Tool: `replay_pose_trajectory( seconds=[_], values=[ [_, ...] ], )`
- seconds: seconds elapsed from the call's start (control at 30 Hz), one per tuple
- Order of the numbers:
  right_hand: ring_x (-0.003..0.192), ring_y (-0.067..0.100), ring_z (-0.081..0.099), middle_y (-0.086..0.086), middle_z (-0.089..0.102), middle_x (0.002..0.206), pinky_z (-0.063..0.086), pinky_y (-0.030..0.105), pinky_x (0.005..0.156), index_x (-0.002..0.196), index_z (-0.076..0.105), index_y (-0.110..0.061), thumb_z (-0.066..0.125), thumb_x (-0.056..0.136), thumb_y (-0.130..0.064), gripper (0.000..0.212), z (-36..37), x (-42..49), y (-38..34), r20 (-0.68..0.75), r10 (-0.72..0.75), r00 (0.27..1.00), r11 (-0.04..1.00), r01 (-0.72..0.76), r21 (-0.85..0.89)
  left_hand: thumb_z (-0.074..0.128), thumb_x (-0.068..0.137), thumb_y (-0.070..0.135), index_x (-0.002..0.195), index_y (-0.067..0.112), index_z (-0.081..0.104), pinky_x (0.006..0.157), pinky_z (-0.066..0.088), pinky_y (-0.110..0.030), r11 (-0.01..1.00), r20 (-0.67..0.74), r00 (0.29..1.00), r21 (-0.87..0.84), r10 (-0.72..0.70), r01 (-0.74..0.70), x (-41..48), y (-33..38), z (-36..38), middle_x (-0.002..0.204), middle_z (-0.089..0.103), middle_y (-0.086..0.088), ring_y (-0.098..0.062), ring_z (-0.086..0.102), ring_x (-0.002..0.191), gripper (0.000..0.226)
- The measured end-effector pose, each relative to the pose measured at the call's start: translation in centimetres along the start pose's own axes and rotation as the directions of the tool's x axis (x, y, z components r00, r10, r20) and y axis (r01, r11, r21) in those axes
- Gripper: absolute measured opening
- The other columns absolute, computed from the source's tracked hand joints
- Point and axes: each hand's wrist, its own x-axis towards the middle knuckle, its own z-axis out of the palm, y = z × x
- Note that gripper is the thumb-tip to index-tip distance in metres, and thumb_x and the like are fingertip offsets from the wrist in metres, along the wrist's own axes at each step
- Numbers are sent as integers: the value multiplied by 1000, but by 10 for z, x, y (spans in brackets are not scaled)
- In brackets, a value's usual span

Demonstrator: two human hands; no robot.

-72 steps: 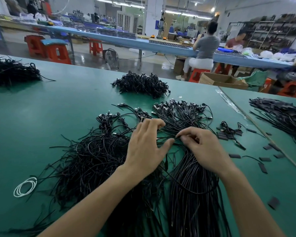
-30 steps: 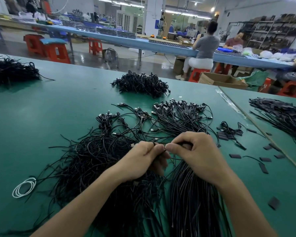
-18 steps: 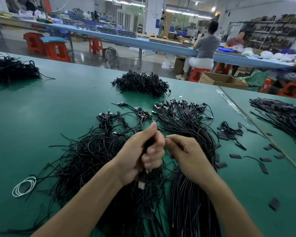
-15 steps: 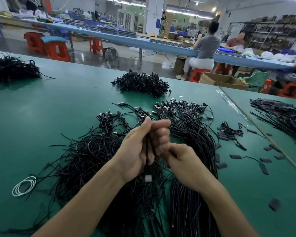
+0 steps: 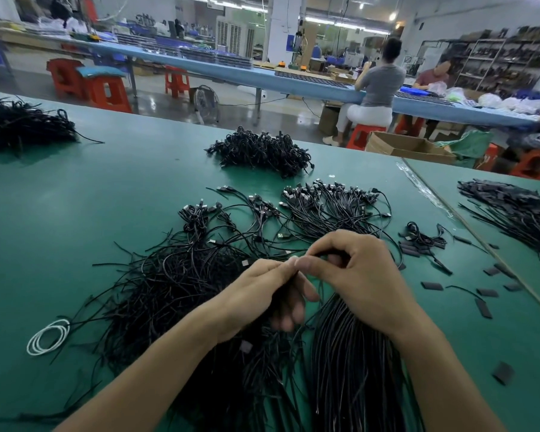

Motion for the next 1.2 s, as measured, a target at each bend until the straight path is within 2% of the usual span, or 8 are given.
replay_pose_trajectory(
  seconds=[0.2, 0.37, 0.53, 0.63, 0.73, 0.83, 1.07, 1.2],
  values=[
    [50, 2, 38, -12, 51, 54, 32, 23, 48, 73, 66, -31, 54, 95, -44, 29, 17, 0, 2, 31, 49, 998, 992, -52, 114, 46, 98, 46, 62, 18, 55, 32, 28, -13, 879, 195, 980, -473, 43, 55, -3, 19, -7, 40, 38, 12, 0, 32, 30, 46],
    [45, 6, 38, -11, 51, 53, 31, 21, 46, 68, 58, -30, 49, 104, -32, 37, 36, -9, 4, 206, 128, 970, 991, -121, -49, 50, 98, 35, 81, 10, 68, 46, 51, -17, 567, -31, 985, -814, 171, -124, 2, 32, -8, 63, 64, 2, -5, 60, 49, 36],
    [54, 10, 49, -7, 58, 68, 39, 29, 52, 86, 59, -24, 45, 103, -28, 23, 41, -16, 1, 347, 116, 931, 978, -45, -205, 47, 96, 27, 121, 3, 64, 88, 58, -32, 803, -305, 921, -469, 242, -367, 13, 19, -6, 117, 72, -15, -25, 70, 108, 39],
    [60, 9, 52, -10, 57, 64, 38, 25, 55, 78, 61, -25, 52, 100, -29, 25, 32, -16, -1, 332, 82, 940, 978, -12, -206, 43, 105, 17, 122, 13, 64, 92, 56, -30, 946, -326, 889, 72, 322, -316, 13, 6, -4, 113, 74, -6, -16, 69, 109, 28],
    [66, 11, 56, -8, 60, 68, 47, 37, 63, 74, 65, -21, 60, 96, -32, 25, 24, -15, 1, 275, 27, 961, 983, 25, -183, 45, 105, 18, 110, 13, 70, 84, 58, -31, 887, -221, 931, 427, 290, -175, 10, -1, -3, 99, 74, 1, -10, 71, 91, 26],
    [74, 8, 63, -10, 67, 75, 52, 35, 72, 81, 72, -23, 64, 94, -34, 19, 16, -13, 3, 199, 3, 980, 987, 29, -156, 41, 107, 25, 80, 4, 65, 56, 51, -35, 953, -153, 980, 293, 125, -76, 3, 3, 1, 65, 66, 3, -11, 61, 58, 41],
    [58, 5, 58, -10, 69, 65, 44, 16, 57, 73, 75, -24, 83, 79, -25, 10, 8, -11, 4, 39, -14, 999, 993, 10, 114, 36, 104, 49, 68, 19, 67, 34, 28, -16, 988, 84, 990, 107, -117, 108, -8, 12, -4, 45, 46, 6, -5, 35, 33, 57],
    [67, 2, 57, -13, 67, 73, 46, 17, 66, 81, 67, -21, 74, 81, -26, 9, 13, -11, 3, 177, 6, 984, 911, -78, 404, 44, 97, 55, 57, 22, 49, 30, 21, -15, 948, 292, 943, -224, -158, 228, -10, 16, -9, 41, 38, 9, -1, 28, 29, 52]
  ],
)
